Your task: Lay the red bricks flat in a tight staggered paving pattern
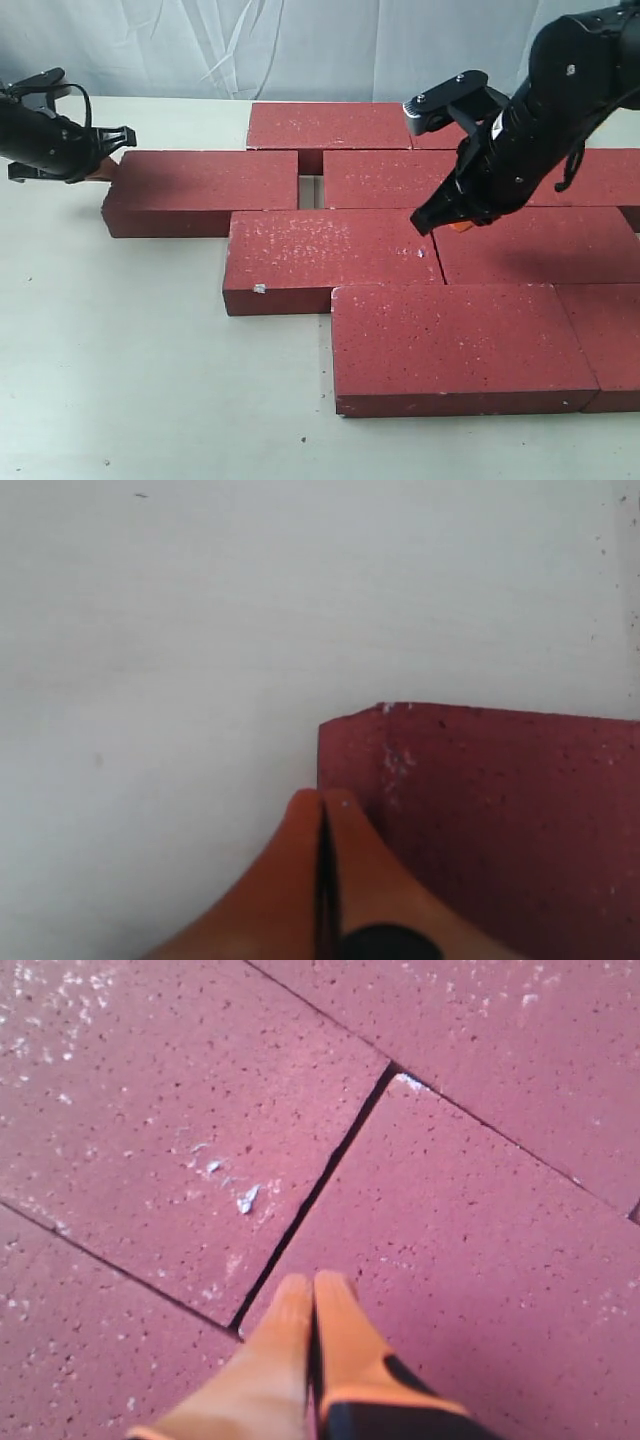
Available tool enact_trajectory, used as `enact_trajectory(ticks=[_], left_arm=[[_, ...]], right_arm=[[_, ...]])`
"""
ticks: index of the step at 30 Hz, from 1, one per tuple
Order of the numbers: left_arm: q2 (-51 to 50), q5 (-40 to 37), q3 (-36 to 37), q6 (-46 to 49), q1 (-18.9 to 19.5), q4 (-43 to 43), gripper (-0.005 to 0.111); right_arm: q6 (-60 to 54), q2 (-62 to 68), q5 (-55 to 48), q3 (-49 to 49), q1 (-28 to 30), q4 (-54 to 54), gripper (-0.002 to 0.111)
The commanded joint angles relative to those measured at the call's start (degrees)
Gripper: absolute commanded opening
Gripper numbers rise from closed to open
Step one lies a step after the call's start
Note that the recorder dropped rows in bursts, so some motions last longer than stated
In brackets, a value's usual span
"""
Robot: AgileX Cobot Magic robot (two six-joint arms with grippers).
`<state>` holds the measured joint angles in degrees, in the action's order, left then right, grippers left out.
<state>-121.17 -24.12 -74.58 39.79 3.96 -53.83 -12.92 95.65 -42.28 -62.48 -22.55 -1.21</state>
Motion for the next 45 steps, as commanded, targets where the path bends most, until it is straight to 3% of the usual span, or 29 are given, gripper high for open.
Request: enact_trajectory(ticks=[1, 15, 24, 27, 36, 45], left_arm=[[0.17, 2.04, -0.19, -0.09, -2.38, -2.27, 0.000], [0.17, 5.12, -0.19, -0.09, -9.76, -3.79, 0.000], [-1.83, 4.66, -0.19, -0.20, -10.45, -4.15, 0.001], [-2.13, 5.03, -0.19, -0.20, -10.19, -3.73, 0.010], [-2.00, 5.93, -0.19, -0.33, -10.10, 2.63, 0.058], [-0.83, -2.16, -0.19, -2.05, -3.10, 8.45, 0.062]], right_arm=[[-0.07, -4.39, 4.26, 4.04, 0.29, -0.38, -0.001], [-0.07, -4.81, 5.06, 4.05, 0.29, -0.38, -0.001], [-0.07, -4.81, 5.20, 4.05, 0.29, -0.38, -0.001], [-0.07, -4.81, 5.20, 4.05, 0.29, -0.38, -0.001], [-0.07, -4.81, 5.47, 4.13, 0.29, -0.38, -0.001], [-0.07, -4.81, 5.61, 4.13, 0.29, -0.38, -0.001]])
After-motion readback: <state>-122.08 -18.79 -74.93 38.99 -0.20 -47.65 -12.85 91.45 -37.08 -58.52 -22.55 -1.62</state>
